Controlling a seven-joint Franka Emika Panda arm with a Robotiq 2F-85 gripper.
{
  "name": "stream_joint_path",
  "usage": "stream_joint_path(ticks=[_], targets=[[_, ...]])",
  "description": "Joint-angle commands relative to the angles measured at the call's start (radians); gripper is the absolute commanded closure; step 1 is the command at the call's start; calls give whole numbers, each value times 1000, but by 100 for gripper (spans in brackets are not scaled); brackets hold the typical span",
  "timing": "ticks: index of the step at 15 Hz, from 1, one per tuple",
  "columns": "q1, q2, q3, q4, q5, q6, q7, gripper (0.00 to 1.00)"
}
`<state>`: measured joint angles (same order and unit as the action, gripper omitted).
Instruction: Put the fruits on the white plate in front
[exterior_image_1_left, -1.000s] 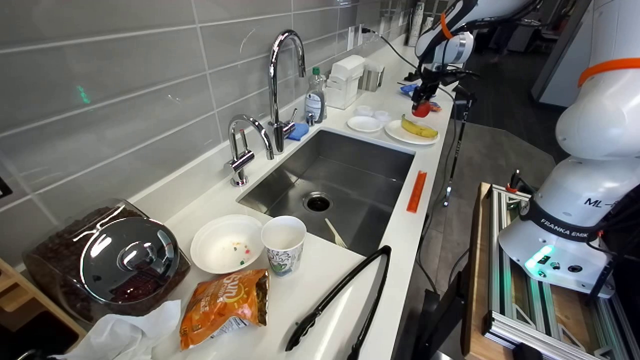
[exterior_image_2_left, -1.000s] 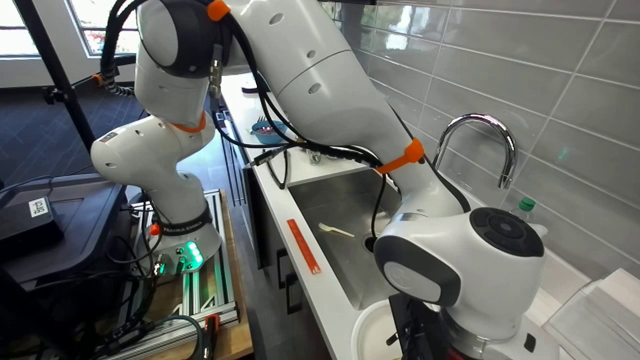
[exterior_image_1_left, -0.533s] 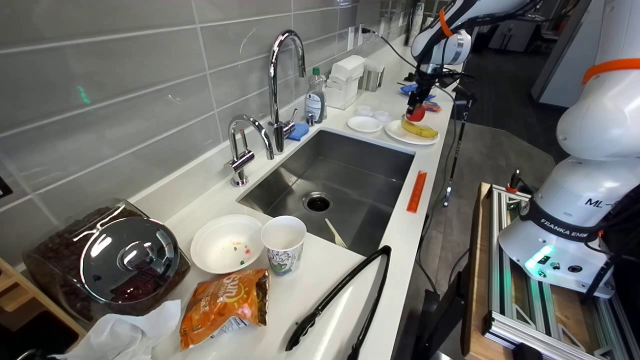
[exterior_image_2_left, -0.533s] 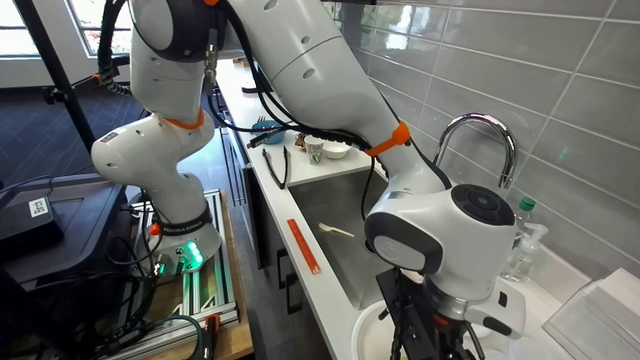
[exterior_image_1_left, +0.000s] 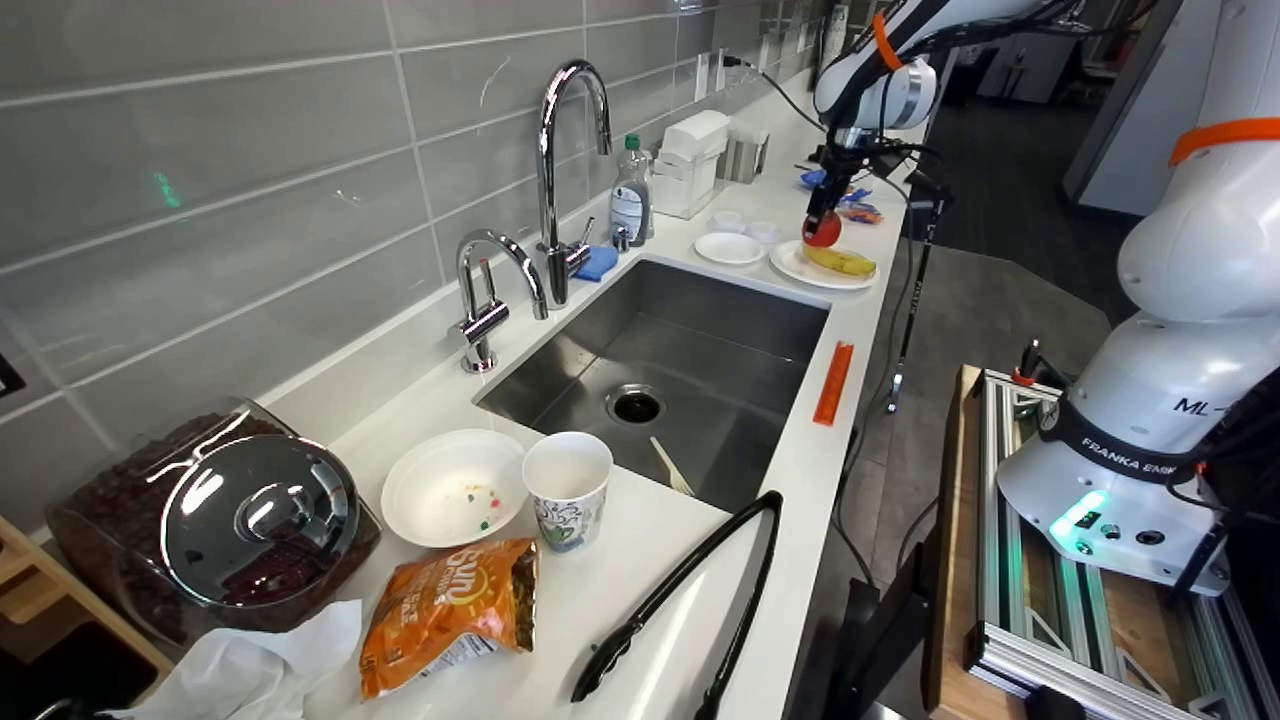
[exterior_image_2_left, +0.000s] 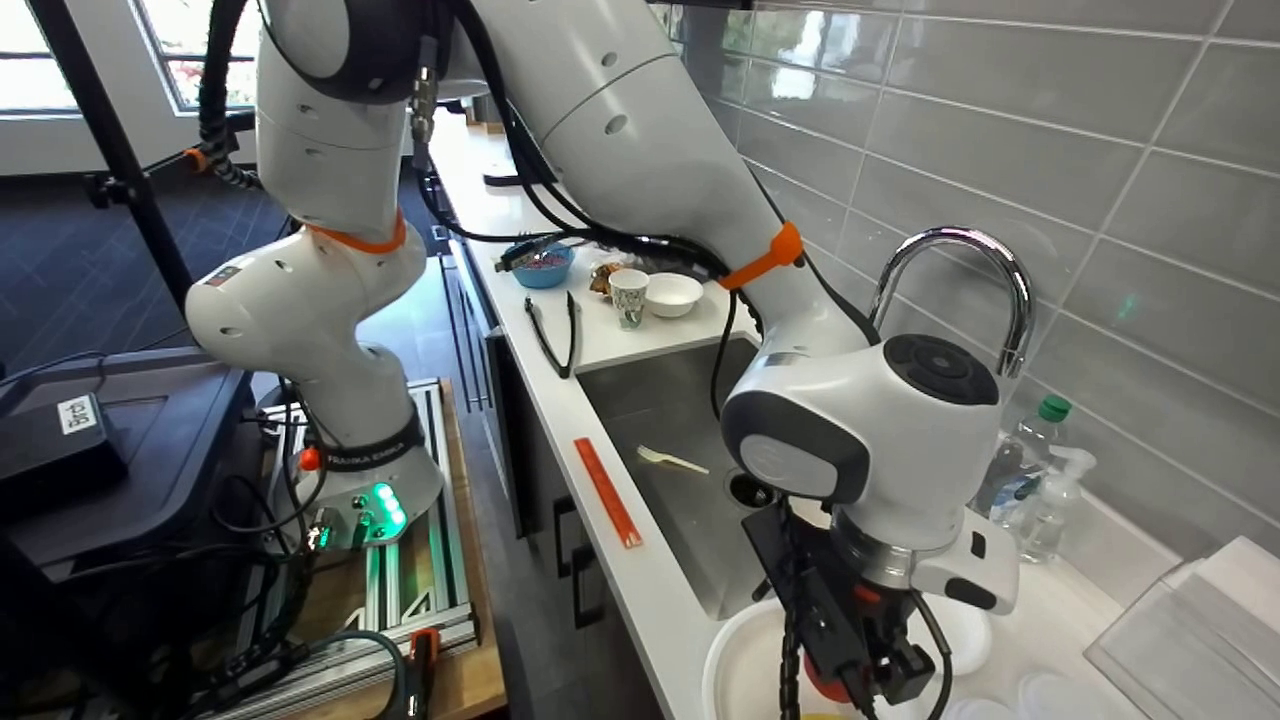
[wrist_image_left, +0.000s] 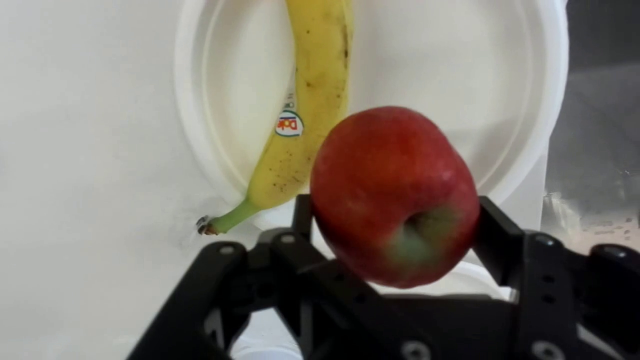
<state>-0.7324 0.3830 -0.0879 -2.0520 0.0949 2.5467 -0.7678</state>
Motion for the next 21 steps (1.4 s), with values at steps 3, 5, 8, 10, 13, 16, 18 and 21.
stream_joint_path(ticks=[3,5,8,10,13,16,18,21], targets=[[31,1,-30,-7,-4,-4,-8,48],[46,-3,-37,-30,-23,2,-16,48],[63,-12,-48,-72,-35,25,-38,48],[68,-11,-50,-94,-31,52,-60,48],[67,16,-33,-101,-6,95,-97,48],[68,33,-24,-102,-2,115,-123,48],[66,43,-21,-102,1,140,-126,48],[54,42,-4,-103,13,163,-148,0]])
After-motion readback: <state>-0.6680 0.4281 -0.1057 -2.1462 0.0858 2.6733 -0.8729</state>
